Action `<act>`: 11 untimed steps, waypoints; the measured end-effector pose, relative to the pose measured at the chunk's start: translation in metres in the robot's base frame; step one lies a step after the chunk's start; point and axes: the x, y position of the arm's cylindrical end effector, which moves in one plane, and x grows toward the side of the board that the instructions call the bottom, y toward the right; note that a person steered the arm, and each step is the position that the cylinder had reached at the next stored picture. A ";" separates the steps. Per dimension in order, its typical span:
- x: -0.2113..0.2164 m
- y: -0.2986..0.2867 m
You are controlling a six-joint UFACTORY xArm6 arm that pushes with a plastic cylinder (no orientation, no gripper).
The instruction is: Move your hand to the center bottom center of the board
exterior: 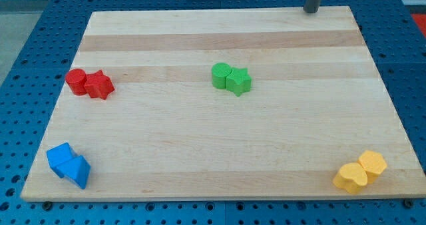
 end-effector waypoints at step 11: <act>0.378 -0.162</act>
